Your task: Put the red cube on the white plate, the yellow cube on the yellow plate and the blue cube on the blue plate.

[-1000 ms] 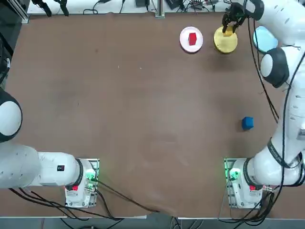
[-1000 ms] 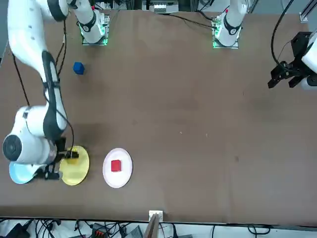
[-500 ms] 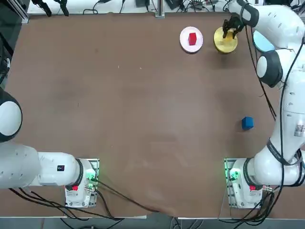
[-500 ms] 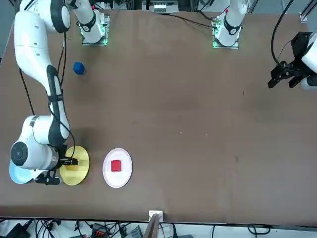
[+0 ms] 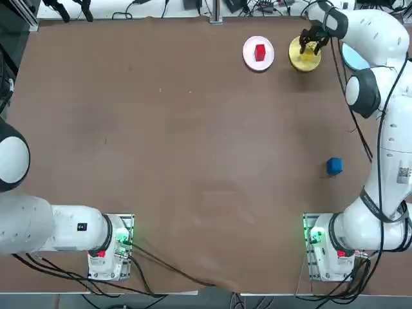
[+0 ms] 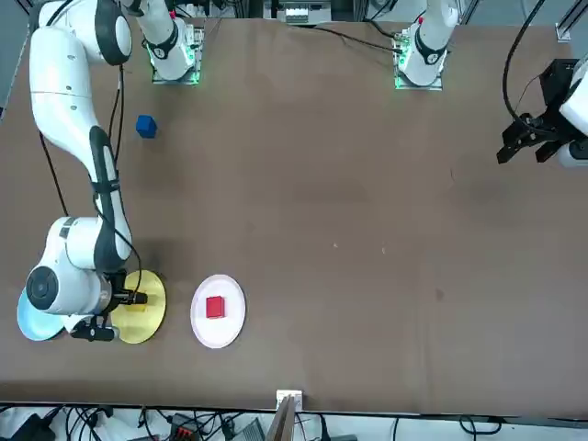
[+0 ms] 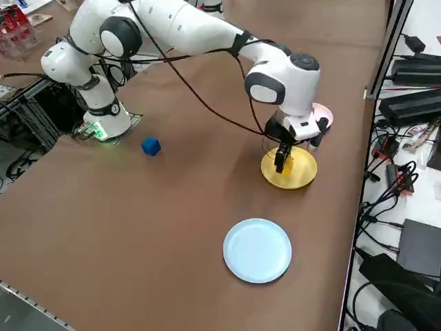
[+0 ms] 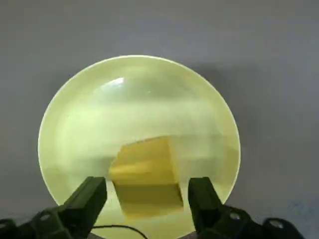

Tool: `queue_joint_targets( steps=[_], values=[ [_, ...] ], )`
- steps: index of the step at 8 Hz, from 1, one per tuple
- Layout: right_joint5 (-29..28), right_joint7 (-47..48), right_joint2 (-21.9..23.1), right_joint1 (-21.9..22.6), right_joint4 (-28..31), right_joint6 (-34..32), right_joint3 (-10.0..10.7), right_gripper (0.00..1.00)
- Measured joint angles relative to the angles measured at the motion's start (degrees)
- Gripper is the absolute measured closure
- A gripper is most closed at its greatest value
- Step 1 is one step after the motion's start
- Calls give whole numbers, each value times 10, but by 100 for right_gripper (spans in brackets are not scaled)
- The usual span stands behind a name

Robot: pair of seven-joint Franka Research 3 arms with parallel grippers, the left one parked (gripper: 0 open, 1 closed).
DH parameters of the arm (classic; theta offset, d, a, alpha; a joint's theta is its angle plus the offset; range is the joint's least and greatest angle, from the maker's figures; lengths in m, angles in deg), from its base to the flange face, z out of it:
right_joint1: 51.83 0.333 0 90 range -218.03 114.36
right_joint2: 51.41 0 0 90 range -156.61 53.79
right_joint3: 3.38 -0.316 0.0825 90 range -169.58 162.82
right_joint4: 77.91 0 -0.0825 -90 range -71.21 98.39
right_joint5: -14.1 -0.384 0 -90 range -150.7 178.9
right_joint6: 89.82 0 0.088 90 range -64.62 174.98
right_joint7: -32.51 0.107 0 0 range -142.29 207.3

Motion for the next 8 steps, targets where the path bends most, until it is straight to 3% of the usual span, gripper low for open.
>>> queue_joint_targets(
  steps=[3,7,8],
  values=[
    [0,0,36,3,-20,-6,-1,0],
    [-1,-2,183,2,-32,-174,-4,0],
    [-1,-9,221,1,-32,-244,-4,0]
  ],
)
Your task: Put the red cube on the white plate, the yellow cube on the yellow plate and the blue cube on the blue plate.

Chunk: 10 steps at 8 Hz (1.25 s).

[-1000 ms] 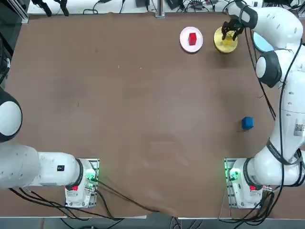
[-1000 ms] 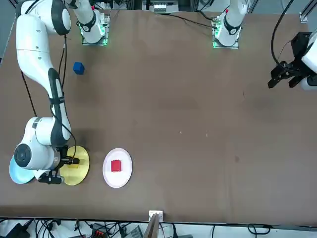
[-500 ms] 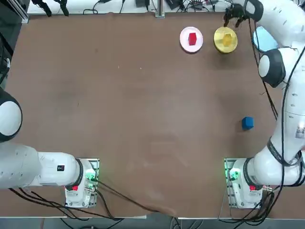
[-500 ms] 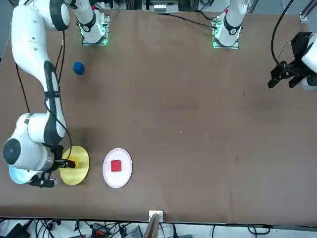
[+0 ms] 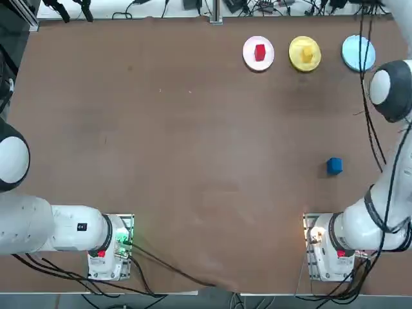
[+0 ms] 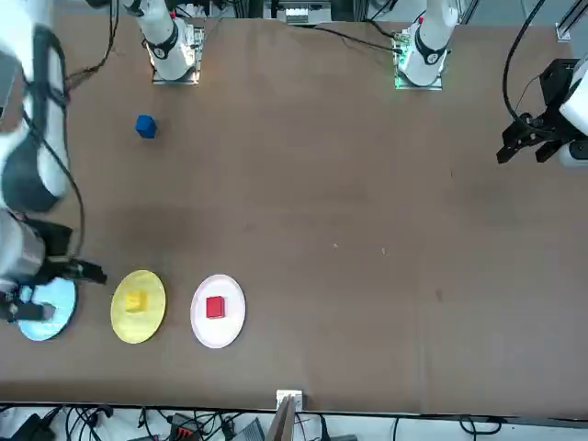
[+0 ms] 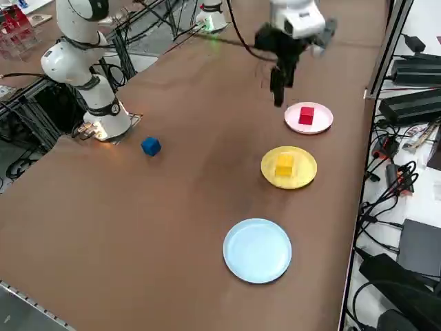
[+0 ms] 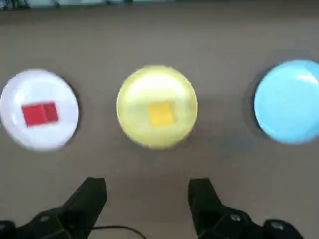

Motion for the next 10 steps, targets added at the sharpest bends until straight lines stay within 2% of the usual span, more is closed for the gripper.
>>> queue_joint_targets(
  steps=[2,3,4,5,6,8,10],
  values=[
    [0,-40,69,-15,38,-155,2,0],
    [1,-63,87,-31,85,-203,4,0],
    [1,-92,96,-53,139,-215,5,0],
    [1,-120,113,-72,204,-182,6,0],
    [0,-131,158,-82,292,-115,6,0],
    [0,-129,293,-81,496,15,4,0],
    [0,-122,396,-80,687,94,0,0]
  ],
)
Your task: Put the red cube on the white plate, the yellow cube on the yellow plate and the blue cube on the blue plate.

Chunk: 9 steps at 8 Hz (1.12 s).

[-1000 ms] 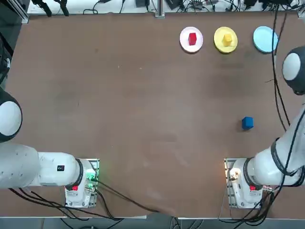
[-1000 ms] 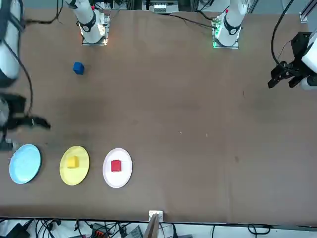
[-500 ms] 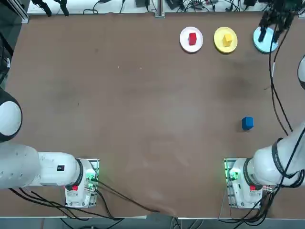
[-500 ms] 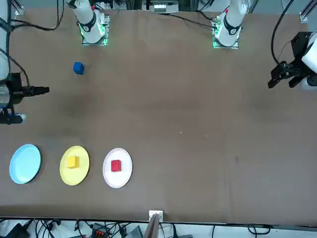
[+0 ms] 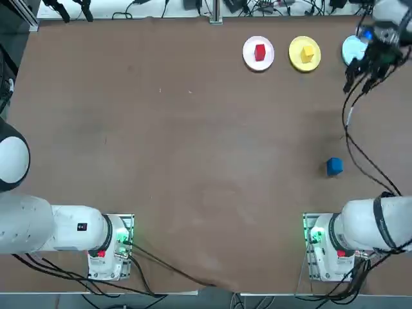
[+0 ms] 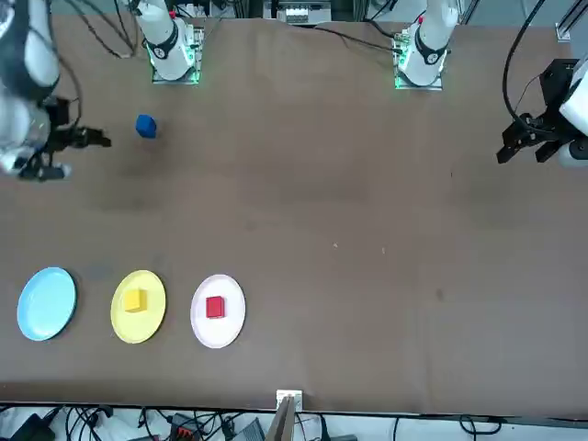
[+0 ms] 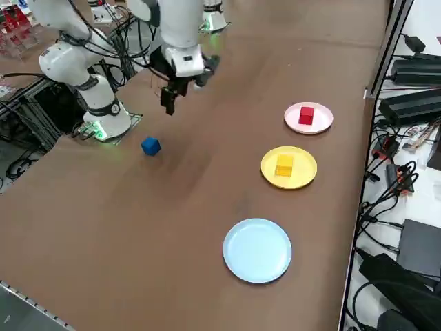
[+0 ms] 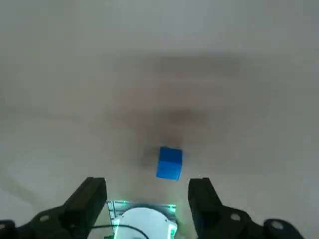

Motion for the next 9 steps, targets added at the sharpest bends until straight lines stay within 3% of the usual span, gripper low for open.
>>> queue_joint_targets(
  steps=[2,3,7,9],
  values=[
    [0,1,17,0,111,25,0,0],
    [0,2,2,0,138,46,0,0],
    [0,40,-16,-13,246,245,1,1],
    [0,72,-16,-17,275,291,1,1]
  ],
)
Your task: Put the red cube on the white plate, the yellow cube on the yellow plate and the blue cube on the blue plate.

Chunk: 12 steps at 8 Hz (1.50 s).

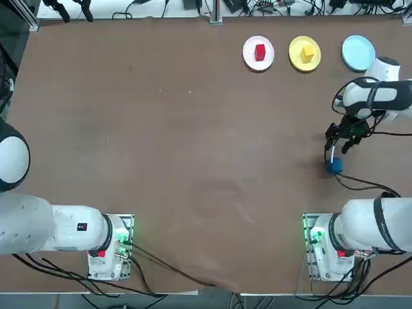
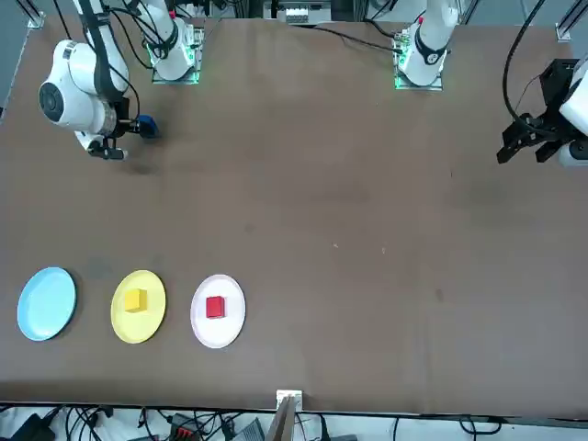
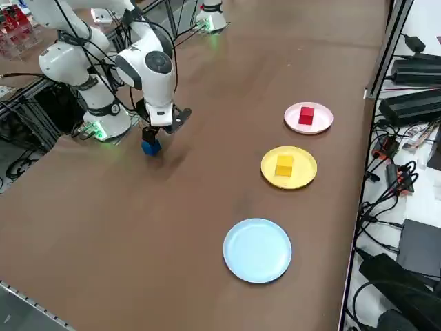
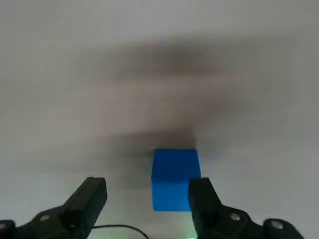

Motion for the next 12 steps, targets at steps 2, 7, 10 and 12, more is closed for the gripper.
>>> queue_joint_targets(
  steps=[2,7,10,12],
  values=[
    [2,4,0,0,14,6,0,1],
    [54,8,0,-26,25,7,0,1],
    [55,15,-5,-38,30,9,0,1],
    [55,16,-26,-45,37,40,0,1]
  ],
)
